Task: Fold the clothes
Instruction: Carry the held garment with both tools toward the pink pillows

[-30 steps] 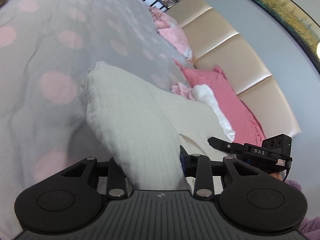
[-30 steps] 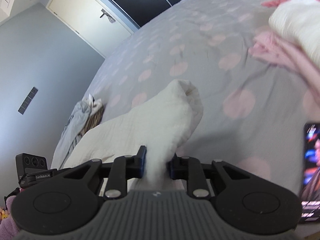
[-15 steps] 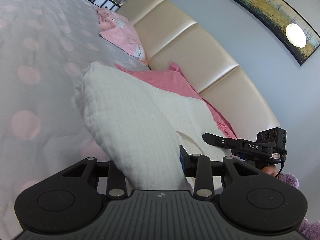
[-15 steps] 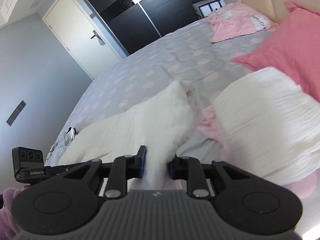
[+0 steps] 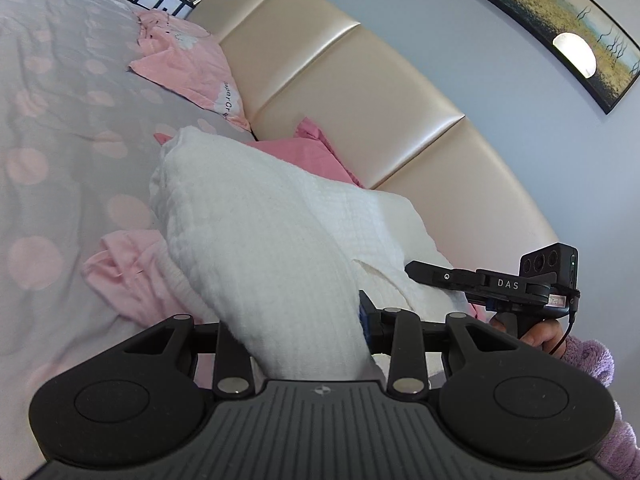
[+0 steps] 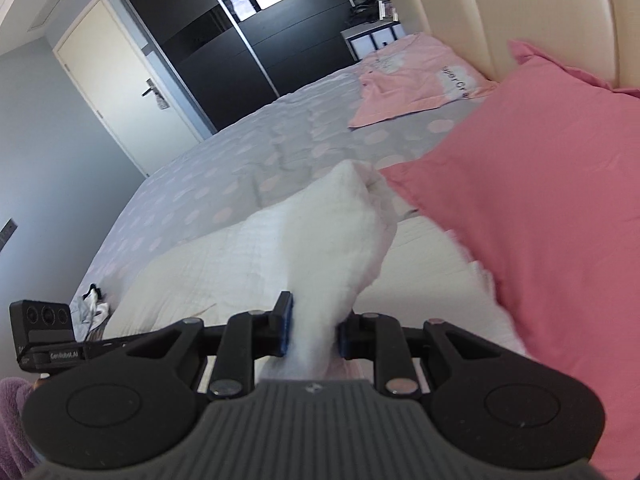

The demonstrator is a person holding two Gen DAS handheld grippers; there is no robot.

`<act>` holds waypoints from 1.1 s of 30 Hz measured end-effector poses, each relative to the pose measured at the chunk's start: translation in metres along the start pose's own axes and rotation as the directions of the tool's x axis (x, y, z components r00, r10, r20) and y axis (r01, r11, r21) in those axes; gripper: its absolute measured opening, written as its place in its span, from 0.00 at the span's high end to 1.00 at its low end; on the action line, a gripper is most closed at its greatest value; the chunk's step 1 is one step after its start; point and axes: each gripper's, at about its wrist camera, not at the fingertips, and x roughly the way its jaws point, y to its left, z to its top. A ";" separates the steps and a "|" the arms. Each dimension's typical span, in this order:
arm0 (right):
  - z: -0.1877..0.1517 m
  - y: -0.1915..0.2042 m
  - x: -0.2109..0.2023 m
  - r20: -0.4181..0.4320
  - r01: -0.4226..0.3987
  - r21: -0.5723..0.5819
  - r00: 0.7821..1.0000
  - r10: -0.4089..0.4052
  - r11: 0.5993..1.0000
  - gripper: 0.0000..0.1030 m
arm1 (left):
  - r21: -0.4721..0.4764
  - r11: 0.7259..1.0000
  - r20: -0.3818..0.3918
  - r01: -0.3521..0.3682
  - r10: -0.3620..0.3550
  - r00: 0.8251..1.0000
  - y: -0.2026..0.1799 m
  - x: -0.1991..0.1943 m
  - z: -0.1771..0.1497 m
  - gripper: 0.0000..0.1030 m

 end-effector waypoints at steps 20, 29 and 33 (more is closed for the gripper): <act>-0.019 -0.148 0.101 -0.045 0.146 0.190 0.989 -0.140 0.971 0.76 | -0.120 0.982 -0.019 -0.143 0.142 0.990 0.038 0.121 -0.062 0.62; -0.018 -0.127 0.070 0.047 0.261 0.150 0.961 -0.271 0.954 0.60 | 0.042 0.972 -0.024 -0.233 0.234 0.972 0.020 0.082 -0.061 0.48; -0.023 -0.105 0.044 0.133 0.303 0.095 0.940 -0.313 0.948 0.63 | 0.184 0.939 0.027 -0.292 0.292 0.956 0.006 0.048 -0.056 0.48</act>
